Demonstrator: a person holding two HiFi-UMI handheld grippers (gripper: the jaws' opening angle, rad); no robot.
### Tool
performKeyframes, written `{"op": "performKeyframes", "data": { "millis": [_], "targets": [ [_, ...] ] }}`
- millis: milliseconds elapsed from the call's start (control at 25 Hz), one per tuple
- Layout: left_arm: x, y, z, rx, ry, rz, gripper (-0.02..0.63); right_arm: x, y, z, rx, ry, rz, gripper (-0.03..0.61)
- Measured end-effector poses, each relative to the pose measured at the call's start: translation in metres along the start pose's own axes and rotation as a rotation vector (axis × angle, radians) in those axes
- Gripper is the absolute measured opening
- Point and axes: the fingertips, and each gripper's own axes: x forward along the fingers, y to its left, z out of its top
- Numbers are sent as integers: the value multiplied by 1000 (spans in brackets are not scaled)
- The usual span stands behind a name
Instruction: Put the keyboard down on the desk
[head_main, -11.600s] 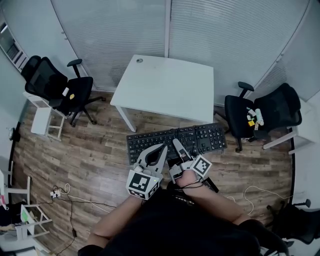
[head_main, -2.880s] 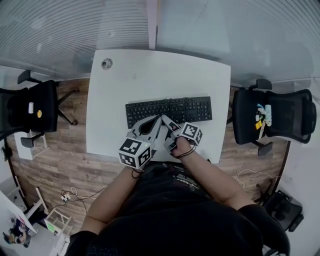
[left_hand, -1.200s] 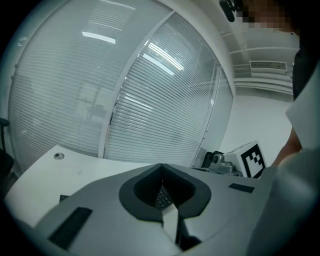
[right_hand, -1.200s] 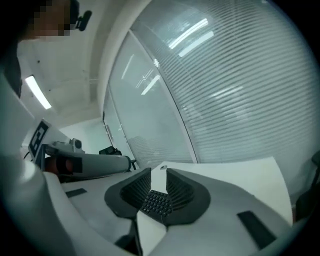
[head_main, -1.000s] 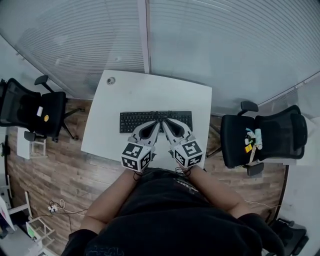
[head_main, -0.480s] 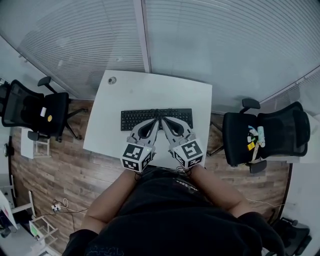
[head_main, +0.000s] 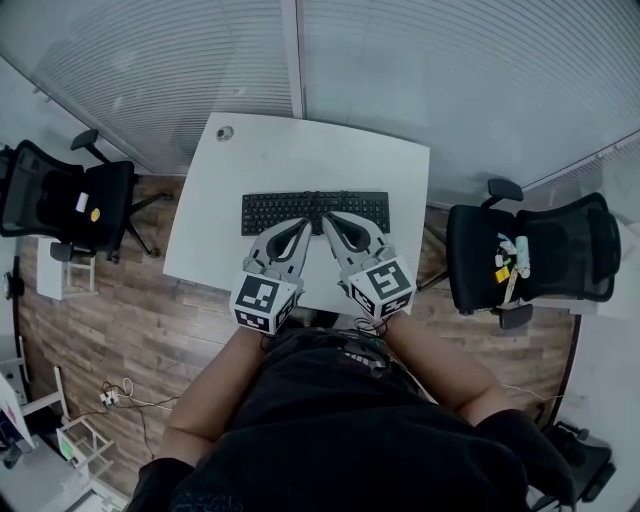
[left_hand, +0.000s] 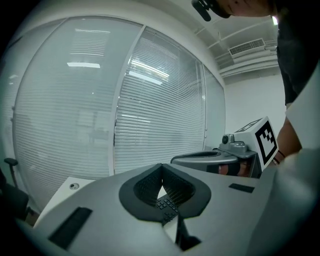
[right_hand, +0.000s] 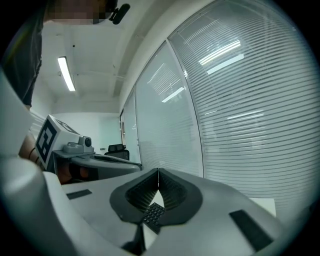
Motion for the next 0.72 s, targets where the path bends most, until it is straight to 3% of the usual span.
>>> {"op": "performKeyframes", "data": {
  "millis": [720],
  "targets": [
    [-72, 10, -12, -30, -18, -89, 12, 4, 56, 2, 7, 27, -38, 23]
  ]
}}
